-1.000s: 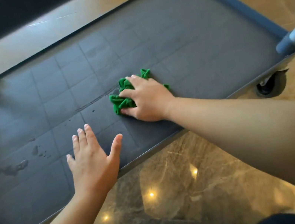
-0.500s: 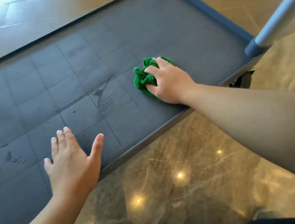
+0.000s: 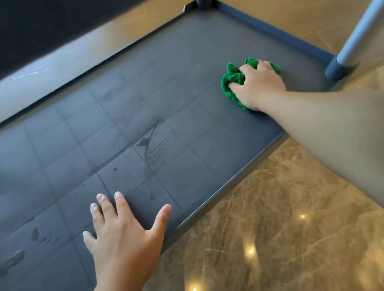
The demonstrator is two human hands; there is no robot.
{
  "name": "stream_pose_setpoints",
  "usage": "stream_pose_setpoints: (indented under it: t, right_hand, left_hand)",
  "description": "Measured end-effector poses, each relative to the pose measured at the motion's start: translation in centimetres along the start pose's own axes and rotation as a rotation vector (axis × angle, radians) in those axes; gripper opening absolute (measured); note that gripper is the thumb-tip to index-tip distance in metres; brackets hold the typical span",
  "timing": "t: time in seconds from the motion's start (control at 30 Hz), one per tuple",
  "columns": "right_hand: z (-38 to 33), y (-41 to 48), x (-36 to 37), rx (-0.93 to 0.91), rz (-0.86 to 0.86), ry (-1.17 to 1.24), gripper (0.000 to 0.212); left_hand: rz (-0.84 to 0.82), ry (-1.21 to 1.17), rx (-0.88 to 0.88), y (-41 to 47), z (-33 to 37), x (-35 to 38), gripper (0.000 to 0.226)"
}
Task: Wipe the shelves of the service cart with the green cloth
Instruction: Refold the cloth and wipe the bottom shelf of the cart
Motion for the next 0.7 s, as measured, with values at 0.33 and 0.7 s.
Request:
stream_pose_setpoints:
  t: [0.33, 0.7]
  right_hand:
    - [-7.8, 2.0, 2.0, -0.274, -0.127, 0.064, 0.058]
    - [-19.0, -13.4, 6.0, -0.874, -0.275, 0.183, 0.032]
  left_hand:
    - [-0.015, 0.018, -0.012, 0.0, -0.1, -0.1, 0.135]
    - [0.006, -0.032, -0.022, -0.5, -0.1, -0.4, 0.134]
Point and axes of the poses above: each hand's wrist, its own y-axis towards the middle knuckle, its own x-axis out of the palm, z = x × y, the point moved 7 cm from there along y, towards the middle knuckle, and after that the axes turned 4 degrees about -y, right-handed, at the moved point
